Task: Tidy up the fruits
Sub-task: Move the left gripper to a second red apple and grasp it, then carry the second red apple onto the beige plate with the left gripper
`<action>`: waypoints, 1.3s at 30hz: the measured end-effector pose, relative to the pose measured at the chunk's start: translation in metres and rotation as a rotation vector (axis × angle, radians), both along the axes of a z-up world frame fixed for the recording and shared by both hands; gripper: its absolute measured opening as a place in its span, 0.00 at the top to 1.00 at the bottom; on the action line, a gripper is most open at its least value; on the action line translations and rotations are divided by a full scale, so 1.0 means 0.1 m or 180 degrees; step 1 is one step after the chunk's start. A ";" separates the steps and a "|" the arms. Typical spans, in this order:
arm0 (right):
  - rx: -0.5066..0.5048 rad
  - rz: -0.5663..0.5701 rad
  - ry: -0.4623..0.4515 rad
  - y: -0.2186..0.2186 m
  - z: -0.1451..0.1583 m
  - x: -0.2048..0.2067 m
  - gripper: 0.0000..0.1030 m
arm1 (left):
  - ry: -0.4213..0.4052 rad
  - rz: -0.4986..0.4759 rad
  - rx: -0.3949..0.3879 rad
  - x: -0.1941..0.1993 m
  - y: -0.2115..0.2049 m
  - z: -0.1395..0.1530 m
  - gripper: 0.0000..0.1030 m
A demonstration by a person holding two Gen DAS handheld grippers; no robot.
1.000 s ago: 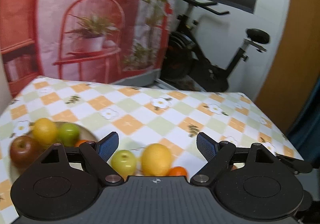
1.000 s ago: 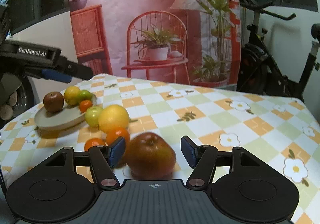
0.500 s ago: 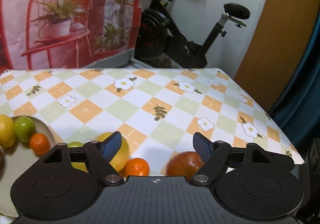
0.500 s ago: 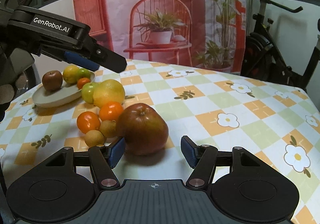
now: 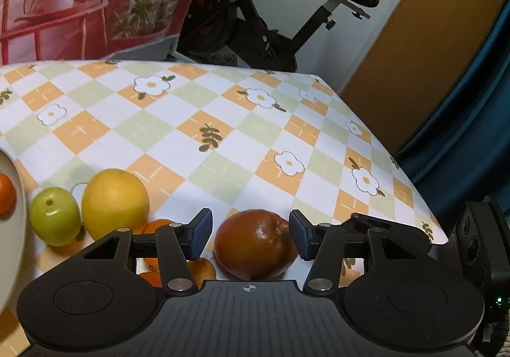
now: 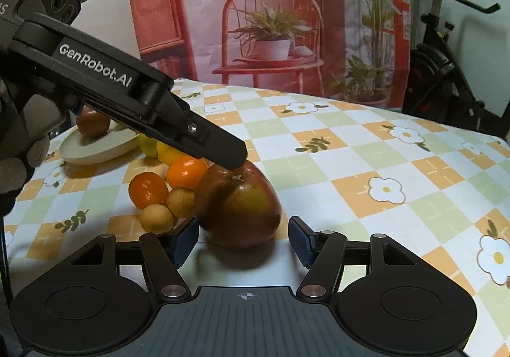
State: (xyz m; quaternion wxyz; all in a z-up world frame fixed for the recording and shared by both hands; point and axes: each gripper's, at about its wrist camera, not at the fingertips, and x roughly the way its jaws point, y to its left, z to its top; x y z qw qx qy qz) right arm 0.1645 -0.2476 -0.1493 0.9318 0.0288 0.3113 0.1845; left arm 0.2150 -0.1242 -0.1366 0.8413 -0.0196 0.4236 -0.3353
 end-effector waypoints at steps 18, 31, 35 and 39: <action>0.0116 0.0074 0.0079 0.00 -0.03 0.09 0.48 | 0.0115 -0.0110 -0.0051 0.04 -0.03 -0.10 0.46; 0.0165 0.0060 -0.0063 0.05 0.20 0.10 0.49 | -0.0021 -0.0060 -0.0214 0.03 0.12 0.10 0.46; 0.0177 0.0151 -0.0136 0.14 0.39 0.21 0.48 | -0.0151 0.0018 -0.0271 0.02 0.27 0.27 0.46; 0.0134 0.0322 -0.0198 0.38 0.53 0.34 0.49 | -0.0238 0.0145 -0.0285 0.01 0.52 0.39 0.46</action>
